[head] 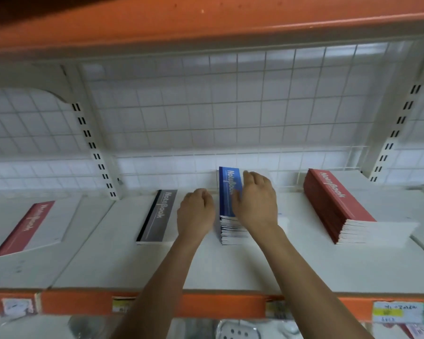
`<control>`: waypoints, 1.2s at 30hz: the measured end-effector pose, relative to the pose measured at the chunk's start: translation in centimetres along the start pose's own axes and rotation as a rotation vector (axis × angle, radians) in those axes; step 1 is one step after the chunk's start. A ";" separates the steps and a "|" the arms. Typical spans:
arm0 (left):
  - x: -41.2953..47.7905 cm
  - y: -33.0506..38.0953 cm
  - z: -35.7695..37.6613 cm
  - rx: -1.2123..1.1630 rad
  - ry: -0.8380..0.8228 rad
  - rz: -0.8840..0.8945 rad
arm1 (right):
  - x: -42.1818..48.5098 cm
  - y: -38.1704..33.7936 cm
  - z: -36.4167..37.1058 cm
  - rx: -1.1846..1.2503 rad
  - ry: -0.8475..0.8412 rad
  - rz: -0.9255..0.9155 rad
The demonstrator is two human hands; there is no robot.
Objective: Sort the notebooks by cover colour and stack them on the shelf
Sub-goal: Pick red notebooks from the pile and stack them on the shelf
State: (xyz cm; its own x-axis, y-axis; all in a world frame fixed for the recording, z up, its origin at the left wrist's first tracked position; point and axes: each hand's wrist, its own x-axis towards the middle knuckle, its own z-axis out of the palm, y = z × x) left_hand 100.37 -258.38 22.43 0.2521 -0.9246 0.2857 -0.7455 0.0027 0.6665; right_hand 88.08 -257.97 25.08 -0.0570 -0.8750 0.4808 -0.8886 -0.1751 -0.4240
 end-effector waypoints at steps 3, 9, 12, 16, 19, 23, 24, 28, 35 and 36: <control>0.3 -3.1 -2.5 0.185 0.044 0.046 | -0.6 -4.4 1.8 0.097 -0.035 -0.122; 0.3 -10.9 -9.5 0.520 0.162 -0.007 | -2.2 -13.0 7.0 0.128 -0.245 -0.348; 0.4 -14.7 -12.9 0.567 0.192 -0.067 | -3.1 -17.3 10.2 0.140 -0.337 -0.387; 0.9 -20.2 -16.8 0.596 0.204 -0.158 | -4.5 -22.9 14.3 0.130 -0.437 -0.450; 1.8 -24.4 -19.2 0.624 0.162 -0.252 | -5.4 -26.6 17.1 0.162 -0.505 -0.470; 2.6 -28.5 -20.9 0.630 0.142 -0.381 | -5.8 -29.8 20.4 0.167 -0.598 -0.471; 3.0 -29.6 -21.1 0.627 0.139 -0.419 | -5.9 -30.5 21.1 0.165 -0.626 -0.462; 3.8 -32.4 -21.5 0.656 0.081 -0.567 | -6.4 -31.9 23.3 0.116 -0.678 -0.448; 4.6 -32.5 -22.7 0.510 0.140 -0.615 | -6.3 -31.9 24.5 0.213 -0.664 -0.356; 4.6 -32.6 -22.8 0.436 0.147 -0.627 | -6.2 -32.0 24.2 0.214 -0.683 -0.339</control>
State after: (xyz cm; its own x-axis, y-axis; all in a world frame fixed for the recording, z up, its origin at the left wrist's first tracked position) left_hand 139.85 -254.00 17.71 0.7631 -0.6441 0.0534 -0.6045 -0.6820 0.4117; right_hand 127.87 -257.86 17.06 0.5553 -0.8294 0.0618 -0.6965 -0.5043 -0.5105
